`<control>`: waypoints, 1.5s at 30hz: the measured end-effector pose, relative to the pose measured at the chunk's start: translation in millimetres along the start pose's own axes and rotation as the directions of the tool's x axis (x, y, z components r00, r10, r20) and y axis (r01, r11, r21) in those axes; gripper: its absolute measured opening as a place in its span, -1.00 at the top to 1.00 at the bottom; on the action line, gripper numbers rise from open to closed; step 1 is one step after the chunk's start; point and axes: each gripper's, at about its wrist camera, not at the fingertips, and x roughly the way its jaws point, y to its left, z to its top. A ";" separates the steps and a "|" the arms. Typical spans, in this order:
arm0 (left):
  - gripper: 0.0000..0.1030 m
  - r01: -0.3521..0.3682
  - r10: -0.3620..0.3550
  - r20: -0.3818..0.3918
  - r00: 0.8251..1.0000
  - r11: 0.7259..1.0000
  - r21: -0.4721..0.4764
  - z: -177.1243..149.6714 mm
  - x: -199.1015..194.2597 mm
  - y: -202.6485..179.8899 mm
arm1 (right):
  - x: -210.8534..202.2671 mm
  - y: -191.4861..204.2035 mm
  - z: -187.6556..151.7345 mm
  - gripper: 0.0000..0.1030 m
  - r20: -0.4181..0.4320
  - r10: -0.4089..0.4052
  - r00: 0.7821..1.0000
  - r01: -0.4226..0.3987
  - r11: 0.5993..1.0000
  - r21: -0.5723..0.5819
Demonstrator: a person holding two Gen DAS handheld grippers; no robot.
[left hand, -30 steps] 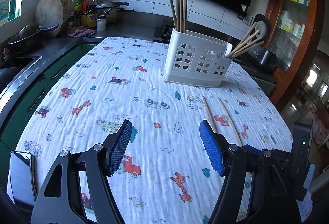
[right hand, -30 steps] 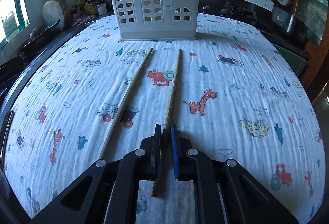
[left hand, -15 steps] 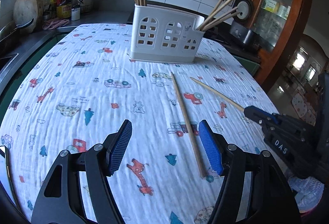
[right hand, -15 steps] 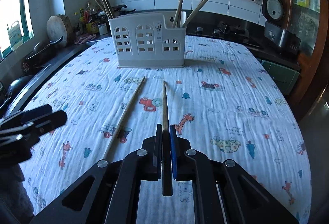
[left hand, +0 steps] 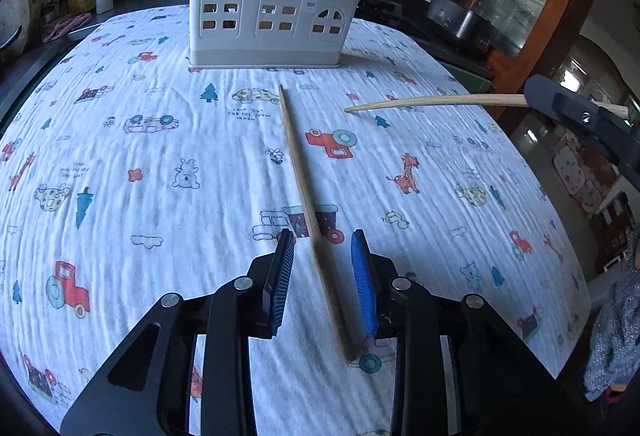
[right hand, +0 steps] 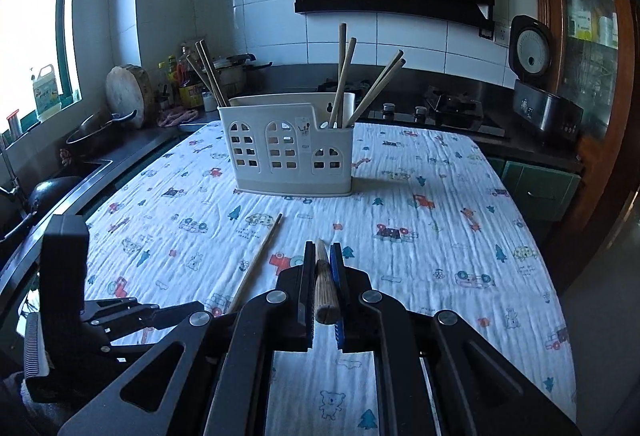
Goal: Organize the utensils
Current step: 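Close the right tool on a chopstick while the left tool lowers onto another, then close the left tool on its chopstick and lift it while the right tool lifts its own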
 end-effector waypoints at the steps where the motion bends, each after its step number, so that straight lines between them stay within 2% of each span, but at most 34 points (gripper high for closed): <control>1: 0.49 -0.006 0.006 -0.006 1.000 1.000 0.000 0.9 3.0 -1.2 | 0.1 -0.1 0.4 0.86 0.001 0.002 1.000 -0.002 1.000 -0.001; 10: 0.60 -0.049 0.049 -0.029 0.998 0.999 0.000 4.0 14.7 -4.7 | 1.4 -2.3 8.0 0.86 0.018 0.019 1.000 -0.019 1.000 -0.007; 12: 0.67 -0.071 0.071 -0.032 0.997 0.997 0.011 4.5 15.4 -6.3 | 1.9 -2.0 9.1 0.86 0.021 0.021 1.000 -0.020 1.000 -0.010; 14: 0.85 -0.106 0.107 -0.035 0.994 0.994 0.026 5.4 16.4 -8.3 | 2.1 -2.0 9.7 0.86 0.023 0.021 1.000 -0.021 1.000 -0.009; 18: 0.86 -0.087 0.086 -0.038 0.996 0.996 -0.009 8.8 11.8 -2.4 | 1.5 -1.0 9.4 0.86 0.022 0.021 1.000 -0.021 1.000 -0.010; 21: 0.87 -0.070 0.069 -0.009 0.998 0.997 -0.020 13.3 -0.8 0.7 | 0.8 -0.7 10.7 0.86 0.024 0.019 1.000 -0.019 1.000 -0.014; 26: 0.88 -0.040 0.041 0.087 0.995 0.999 -0.018 28.1 -36.5 3.7 | -0.2 -0.4 15.5 0.86 0.030 0.017 0.999 -0.017 1.000 -0.020; 33: 0.88 0.004 -0.011 0.226 0.974 0.999 0.033 52.4 -78.4 1.7 | 5.4 0.4 29.2 0.86 0.015 0.027 1.000 -0.027 0.999 -0.042; 37: 0.88 0.007 -0.021 0.245 0.969 0.998 0.058 63.9 -84.1 3.5 | 10.1 -1.9 39.8 0.86 -0.008 0.044 0.999 -0.045 0.998 -0.052; 45: 0.89 0.007 -0.029 0.237 0.971 0.996 0.092 90.1 -85.2 11.3 | 15.7 -6.4 73.9 0.86 -0.052 0.101 0.994 -0.105 0.992 -0.067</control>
